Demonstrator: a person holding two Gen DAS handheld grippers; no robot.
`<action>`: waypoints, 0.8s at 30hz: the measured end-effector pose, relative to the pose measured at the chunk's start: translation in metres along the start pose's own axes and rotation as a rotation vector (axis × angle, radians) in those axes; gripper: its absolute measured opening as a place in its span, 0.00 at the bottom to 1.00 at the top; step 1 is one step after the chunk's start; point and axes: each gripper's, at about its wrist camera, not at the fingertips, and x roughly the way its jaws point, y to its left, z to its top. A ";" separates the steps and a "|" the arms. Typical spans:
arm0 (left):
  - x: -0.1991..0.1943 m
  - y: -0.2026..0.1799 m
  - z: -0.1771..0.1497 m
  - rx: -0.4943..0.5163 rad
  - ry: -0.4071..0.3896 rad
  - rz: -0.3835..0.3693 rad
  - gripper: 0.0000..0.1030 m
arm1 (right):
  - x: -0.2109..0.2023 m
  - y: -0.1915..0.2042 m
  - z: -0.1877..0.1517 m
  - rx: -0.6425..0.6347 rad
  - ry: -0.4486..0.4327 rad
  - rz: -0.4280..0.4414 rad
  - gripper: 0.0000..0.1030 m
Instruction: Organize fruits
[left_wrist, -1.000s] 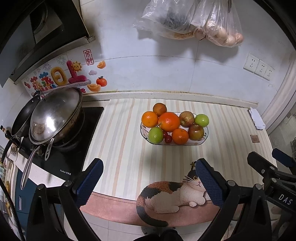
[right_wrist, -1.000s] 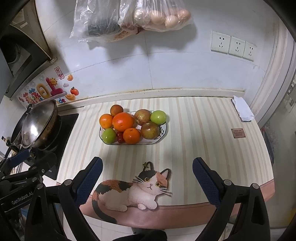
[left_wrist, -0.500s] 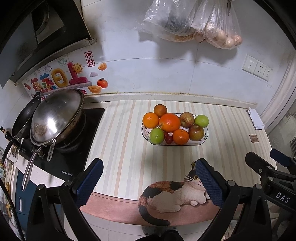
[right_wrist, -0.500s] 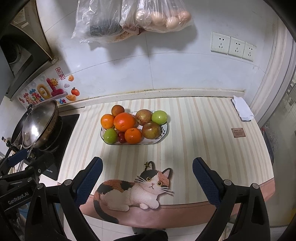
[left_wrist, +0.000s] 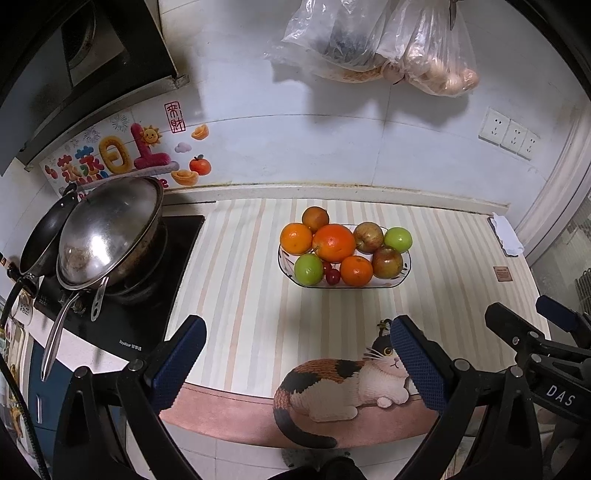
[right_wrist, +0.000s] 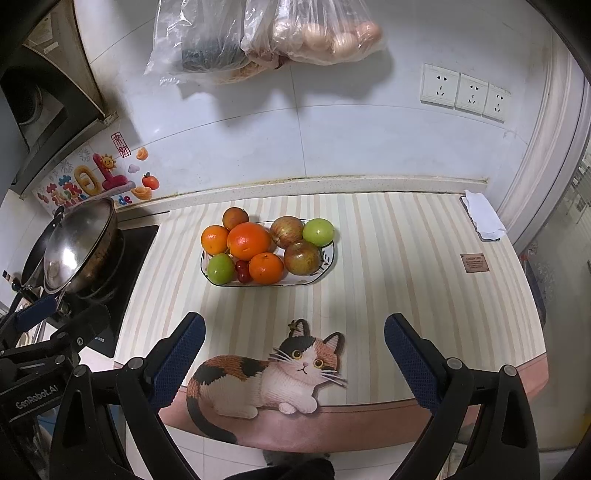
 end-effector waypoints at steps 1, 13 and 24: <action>0.000 0.001 0.000 0.000 0.000 -0.002 0.99 | 0.000 0.000 0.000 0.000 0.000 0.000 0.97; 0.000 0.001 0.001 0.000 0.004 -0.010 0.99 | -0.004 0.004 -0.005 0.002 -0.006 0.004 0.97; -0.001 0.003 0.001 -0.001 0.000 -0.012 0.99 | -0.004 0.005 -0.005 0.007 -0.002 0.004 0.97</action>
